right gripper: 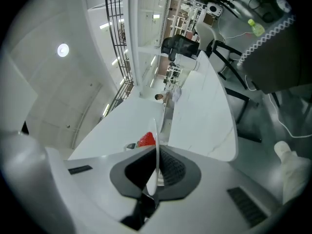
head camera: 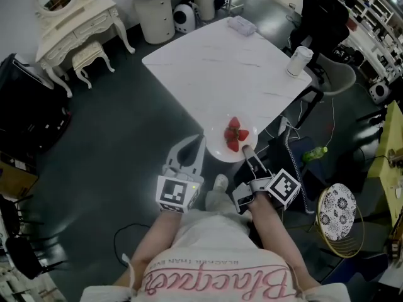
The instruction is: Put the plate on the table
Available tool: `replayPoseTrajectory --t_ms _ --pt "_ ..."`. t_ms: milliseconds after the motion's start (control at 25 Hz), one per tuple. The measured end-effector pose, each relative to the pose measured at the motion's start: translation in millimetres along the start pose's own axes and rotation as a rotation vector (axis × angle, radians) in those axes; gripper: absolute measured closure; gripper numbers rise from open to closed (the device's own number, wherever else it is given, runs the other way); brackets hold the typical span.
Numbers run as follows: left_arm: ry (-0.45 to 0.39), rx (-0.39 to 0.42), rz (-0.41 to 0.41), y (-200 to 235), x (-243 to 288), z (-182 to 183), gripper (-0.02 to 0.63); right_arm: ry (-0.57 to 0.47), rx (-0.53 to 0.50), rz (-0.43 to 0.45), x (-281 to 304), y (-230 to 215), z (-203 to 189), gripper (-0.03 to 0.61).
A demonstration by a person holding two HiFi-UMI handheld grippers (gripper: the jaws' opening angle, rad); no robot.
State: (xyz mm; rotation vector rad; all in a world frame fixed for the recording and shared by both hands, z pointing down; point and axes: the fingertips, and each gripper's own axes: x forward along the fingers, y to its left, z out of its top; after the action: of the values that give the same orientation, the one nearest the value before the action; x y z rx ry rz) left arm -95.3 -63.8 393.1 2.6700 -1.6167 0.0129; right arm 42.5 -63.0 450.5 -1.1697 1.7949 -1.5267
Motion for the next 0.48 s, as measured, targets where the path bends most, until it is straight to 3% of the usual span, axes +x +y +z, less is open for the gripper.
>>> replayPoseTrajectory --t_ms 480 --pt "0.015 0.004 0.047 36 108 1 0.609 0.066 -0.025 0.023 98 0 70 0.568"
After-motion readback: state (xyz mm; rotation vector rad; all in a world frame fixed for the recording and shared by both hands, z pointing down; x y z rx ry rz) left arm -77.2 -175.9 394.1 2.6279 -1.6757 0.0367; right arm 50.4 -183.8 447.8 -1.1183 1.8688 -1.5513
